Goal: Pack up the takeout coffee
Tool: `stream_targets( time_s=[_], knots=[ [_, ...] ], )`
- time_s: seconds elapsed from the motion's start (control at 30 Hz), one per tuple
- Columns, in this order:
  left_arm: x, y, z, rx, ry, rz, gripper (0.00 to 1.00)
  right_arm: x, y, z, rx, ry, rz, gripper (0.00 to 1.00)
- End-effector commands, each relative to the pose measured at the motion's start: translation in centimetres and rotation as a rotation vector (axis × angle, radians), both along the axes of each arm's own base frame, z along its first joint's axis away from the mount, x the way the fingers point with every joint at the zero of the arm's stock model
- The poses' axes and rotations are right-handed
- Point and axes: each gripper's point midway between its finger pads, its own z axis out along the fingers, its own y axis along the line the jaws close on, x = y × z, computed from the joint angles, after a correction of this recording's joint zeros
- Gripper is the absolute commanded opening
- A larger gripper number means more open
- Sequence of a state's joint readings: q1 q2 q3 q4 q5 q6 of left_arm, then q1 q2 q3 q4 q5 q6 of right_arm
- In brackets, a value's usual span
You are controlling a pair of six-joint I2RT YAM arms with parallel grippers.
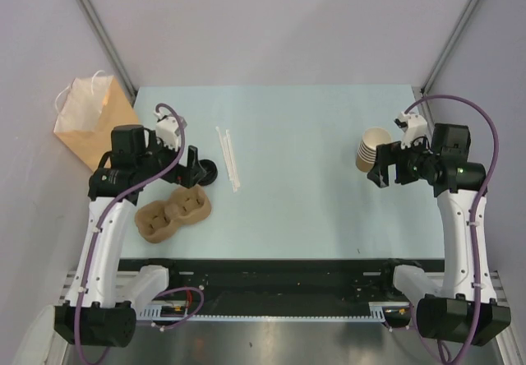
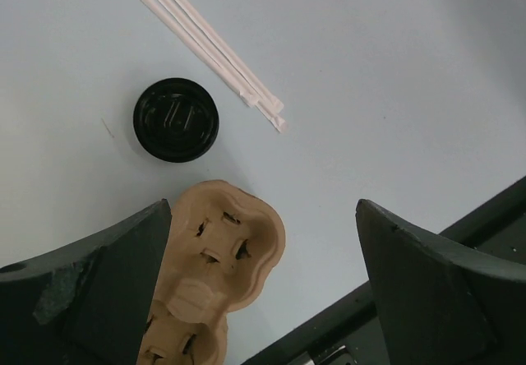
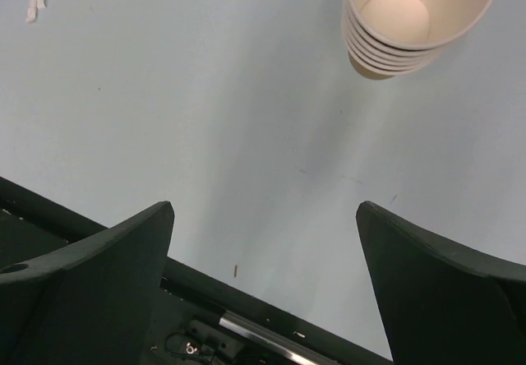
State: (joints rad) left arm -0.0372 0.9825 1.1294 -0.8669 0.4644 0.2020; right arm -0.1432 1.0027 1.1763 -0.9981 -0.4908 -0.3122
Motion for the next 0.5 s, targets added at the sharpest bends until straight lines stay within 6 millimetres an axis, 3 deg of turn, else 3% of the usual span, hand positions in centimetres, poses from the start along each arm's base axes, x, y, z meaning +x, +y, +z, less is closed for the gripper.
stream_targets(
  time_s=[0.0,0.3,0.47],
  knots=[
    [0.7,0.9,3.3,0.041,-0.151,0.028,0.99,1.1,-0.5,2.5,-0.03,-0.054,0.008,1.0],
    [1.5,2.3,5.3,0.049,-0.212,0.142,0.99,5.3,-5.0,4.0,-0.042,-0.021,-0.148,1.0],
    [1.6,2.0,6.0,0.024,-0.232,0.149,1.0,7.8,-7.3,4.9,-0.077,0.005,-0.221,1.0]
  ],
)
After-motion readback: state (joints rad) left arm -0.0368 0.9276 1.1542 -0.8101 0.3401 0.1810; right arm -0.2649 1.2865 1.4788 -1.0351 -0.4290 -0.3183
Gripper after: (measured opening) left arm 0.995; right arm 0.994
